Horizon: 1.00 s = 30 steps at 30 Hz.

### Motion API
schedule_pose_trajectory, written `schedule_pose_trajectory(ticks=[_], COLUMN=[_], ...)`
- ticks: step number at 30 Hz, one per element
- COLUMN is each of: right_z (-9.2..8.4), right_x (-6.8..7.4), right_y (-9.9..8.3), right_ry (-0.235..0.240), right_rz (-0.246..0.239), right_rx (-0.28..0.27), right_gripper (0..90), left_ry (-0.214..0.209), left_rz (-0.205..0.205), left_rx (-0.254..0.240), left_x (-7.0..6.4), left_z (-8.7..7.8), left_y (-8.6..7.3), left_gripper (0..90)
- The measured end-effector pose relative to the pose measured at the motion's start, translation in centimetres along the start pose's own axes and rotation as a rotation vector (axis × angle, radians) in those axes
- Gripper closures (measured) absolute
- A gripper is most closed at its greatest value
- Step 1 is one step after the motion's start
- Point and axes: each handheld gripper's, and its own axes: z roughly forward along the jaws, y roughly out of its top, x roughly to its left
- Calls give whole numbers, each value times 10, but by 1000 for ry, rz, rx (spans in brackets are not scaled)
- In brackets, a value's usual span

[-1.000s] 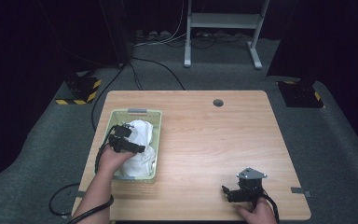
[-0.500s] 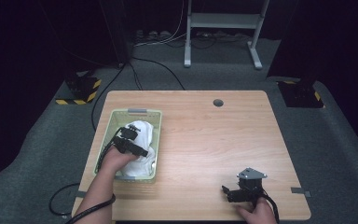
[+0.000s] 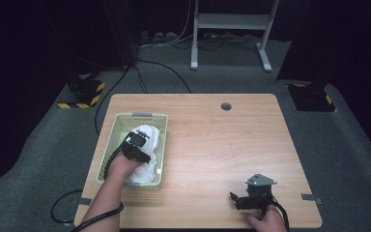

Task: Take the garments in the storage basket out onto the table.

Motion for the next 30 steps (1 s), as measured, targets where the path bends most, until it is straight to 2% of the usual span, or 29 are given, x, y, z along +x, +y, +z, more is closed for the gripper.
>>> schedule_pose_trajectory(ticks=[3, 7, 12, 19, 30], right_z=[0, 0, 0, 0, 0], right_x=[0, 0, 0, 0, 0], right_y=[0, 0, 0, 0, 0], right_ry=[0, 0, 0, 0, 0], right_rz=[0, 0, 0, 1, 0], right_rx=[0, 0, 0, 0, 0], right_gripper=[0, 0, 0, 0, 0], left_ry=[11, 1, -20, -48, -59], left_rz=[10, -4, -28, -78, -97], left_rx=[-1, -2, -31, -144, -290], left_x=[0, 2, 7, 15, 17], left_z=[-1, -3, -9, -25, -53], left_y=[1, 2, 0, -7, -13], left_gripper=[500, 559, 611, 622, 620])
